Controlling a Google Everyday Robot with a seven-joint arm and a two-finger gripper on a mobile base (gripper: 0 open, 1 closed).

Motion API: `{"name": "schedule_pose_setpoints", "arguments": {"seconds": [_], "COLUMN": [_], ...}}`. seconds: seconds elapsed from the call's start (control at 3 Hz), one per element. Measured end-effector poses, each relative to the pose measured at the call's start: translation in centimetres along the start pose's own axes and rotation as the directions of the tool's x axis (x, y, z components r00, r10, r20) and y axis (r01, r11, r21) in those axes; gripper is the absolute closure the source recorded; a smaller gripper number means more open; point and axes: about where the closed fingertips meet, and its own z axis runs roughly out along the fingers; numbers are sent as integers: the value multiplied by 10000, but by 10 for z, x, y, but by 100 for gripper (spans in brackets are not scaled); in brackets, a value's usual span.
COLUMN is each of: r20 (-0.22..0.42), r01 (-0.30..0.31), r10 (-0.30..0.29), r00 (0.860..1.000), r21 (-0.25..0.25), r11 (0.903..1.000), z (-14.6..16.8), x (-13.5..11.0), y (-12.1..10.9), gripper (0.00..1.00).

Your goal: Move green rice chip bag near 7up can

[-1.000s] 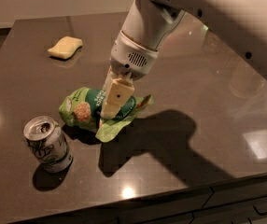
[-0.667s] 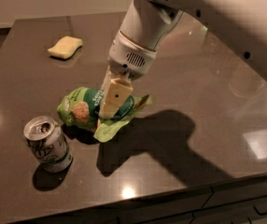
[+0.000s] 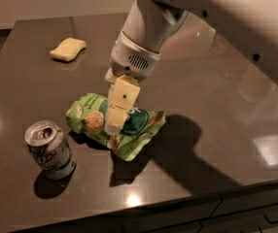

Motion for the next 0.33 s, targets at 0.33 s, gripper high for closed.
{"name": "schedule_pose_setpoints", "arguments": {"seconds": [0.33], "r20": [1], "r01": [0], "r10": [0], "r00": [10000], "r21": [1], "r11": [10000], "z": [0], "x": [0], "y": [0], "gripper": [0]}}
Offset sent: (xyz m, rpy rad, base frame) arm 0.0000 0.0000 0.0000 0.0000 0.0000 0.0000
